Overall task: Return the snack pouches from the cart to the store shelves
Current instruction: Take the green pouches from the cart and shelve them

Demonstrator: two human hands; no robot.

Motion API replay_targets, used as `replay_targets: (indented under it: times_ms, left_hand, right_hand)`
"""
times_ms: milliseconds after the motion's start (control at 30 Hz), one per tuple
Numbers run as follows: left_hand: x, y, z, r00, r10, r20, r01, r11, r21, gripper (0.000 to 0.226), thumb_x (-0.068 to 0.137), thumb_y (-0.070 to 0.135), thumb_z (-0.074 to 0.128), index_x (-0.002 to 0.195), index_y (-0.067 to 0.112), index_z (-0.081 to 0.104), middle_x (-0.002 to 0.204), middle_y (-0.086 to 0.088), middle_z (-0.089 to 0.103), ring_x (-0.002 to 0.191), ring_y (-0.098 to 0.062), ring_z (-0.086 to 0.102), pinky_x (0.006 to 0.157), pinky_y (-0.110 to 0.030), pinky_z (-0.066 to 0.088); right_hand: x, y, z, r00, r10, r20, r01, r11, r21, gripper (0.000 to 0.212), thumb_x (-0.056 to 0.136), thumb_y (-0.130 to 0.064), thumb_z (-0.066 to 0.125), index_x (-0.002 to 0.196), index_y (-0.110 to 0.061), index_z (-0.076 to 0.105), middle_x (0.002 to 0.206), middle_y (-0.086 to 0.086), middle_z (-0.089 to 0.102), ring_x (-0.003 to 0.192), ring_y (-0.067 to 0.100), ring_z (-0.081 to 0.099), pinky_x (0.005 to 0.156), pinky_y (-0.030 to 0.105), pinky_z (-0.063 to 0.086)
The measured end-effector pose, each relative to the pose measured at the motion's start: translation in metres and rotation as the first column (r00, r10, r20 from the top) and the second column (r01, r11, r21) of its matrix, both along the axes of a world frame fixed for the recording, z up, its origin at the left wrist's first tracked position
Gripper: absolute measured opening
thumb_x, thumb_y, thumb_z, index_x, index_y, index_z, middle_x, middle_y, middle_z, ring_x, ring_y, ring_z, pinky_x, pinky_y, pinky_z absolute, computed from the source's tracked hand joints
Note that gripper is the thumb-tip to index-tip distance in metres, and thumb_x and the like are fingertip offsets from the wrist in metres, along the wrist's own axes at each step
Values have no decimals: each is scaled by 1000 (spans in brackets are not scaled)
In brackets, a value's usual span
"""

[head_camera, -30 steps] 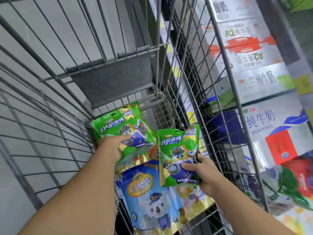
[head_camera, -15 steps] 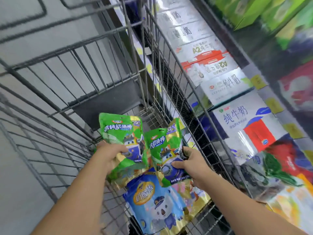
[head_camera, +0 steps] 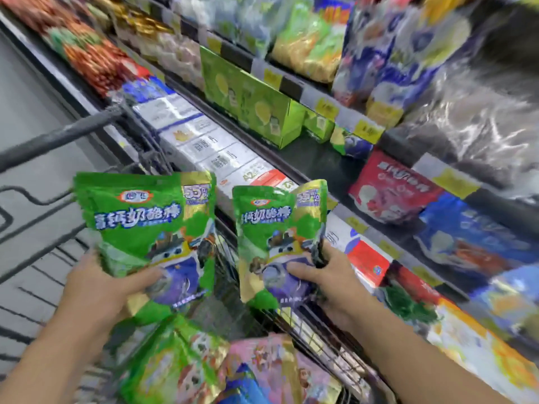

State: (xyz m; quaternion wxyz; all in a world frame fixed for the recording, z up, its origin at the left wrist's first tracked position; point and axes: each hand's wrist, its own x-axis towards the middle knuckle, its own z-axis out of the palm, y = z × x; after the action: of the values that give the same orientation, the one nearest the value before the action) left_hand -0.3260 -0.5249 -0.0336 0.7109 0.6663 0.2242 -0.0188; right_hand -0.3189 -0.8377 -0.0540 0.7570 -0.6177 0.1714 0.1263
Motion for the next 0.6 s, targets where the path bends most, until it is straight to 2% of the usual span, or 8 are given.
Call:
replay_targets:
  times_ms: [100, 200, 267, 333, 433, 500, 567, 600]
  left_hand:
    - [36, -40, 1, 998, -33, 56, 36, 999, -39, 50, 60, -12, 77, 89, 28, 79, 77, 3, 80, 54, -8, 72, 46, -29, 59]
    - [68, -72, -6, 996, -69, 49, 73, 994, -83, 48, 63, -13, 78, 96, 22, 72, 78, 2, 80, 52, -9, 71, 43, -29, 56]
    - [87, -92, -12, 993, -99, 57, 105, 988, -114, 47, 59, -11, 77, 88, 25, 73, 72, 5, 79, 50, -9, 71, 42, -29, 55]
    - [107, -110, -18, 989, -133, 67, 141, 982, -124, 45, 56, -9, 77, 80, 29, 75, 72, 5, 79, 52, -10, 72, 44, -31, 57]
    - [141, -129, -28, 984, -165, 64, 172, 977, -125, 46, 57, -9, 80, 91, 22, 71, 81, 1, 80, 61, -15, 75, 51, -36, 61]
    - [162, -139, -34, 984, -169, 60, 176, 977, -119, 52, 56, -9, 80, 98, 19, 68, 84, 0, 80, 66, -17, 76, 54, -35, 61]
    - [179, -147, -40, 982, -180, 62, 185, 977, -110, 55, 56, -10, 80, 102, 16, 68, 88, -2, 81, 69, -18, 77, 58, -37, 62]
    - [186, -149, -44, 981, -184, 64, 190, 977, -101, 55, 60, -13, 79, 105, 15, 68, 93, -5, 81, 71, -20, 77, 62, -40, 63]
  right_hand:
    - [42, -30, -4, 995, -100, 7, 100, 995, -2, 30, 79, 17, 67, 101, -4, 65, 82, 9, 78, 66, 23, 74, 56, 32, 60]
    - [88, -55, -17, 984, -172, 39, 173, 985, -12, 27, 81, 18, 65, 96, -4, 62, 76, 6, 76, 62, 21, 73, 58, 34, 62]
    - [120, -69, -28, 974, -217, 62, 218, 976, -20, 26, 81, 17, 66, 90, -6, 61, 72, 5, 75, 60, 20, 73, 60, 36, 62]
    - [150, -81, -35, 957, -276, 88, 279, 960, -24, 26, 81, 15, 69, 95, -5, 62, 77, 6, 74, 63, 22, 72, 72, 42, 61]
    - [187, -91, -40, 930, -353, 105, 356, 934, -5, 47, 80, 13, 71, 123, 1, 56, 100, 16, 71, 77, 29, 70, 84, 50, 58]
    - [205, -98, -47, 919, -370, 133, 371, 928, 23, 41, 82, 16, 67, 117, -4, 58, 101, 15, 74, 78, 29, 72, 76, 51, 61]
    - [221, -103, -52, 915, -359, 185, 352, 933, 71, 34, 84, 18, 62, 105, -8, 61, 79, 2, 77, 63, 20, 74, 57, 38, 62]
    - [228, -104, -52, 913, -351, 207, 340, 936, 86, 34, 84, 19, 61, 106, -8, 60, 72, -2, 76, 59, 16, 73, 53, 32, 60]
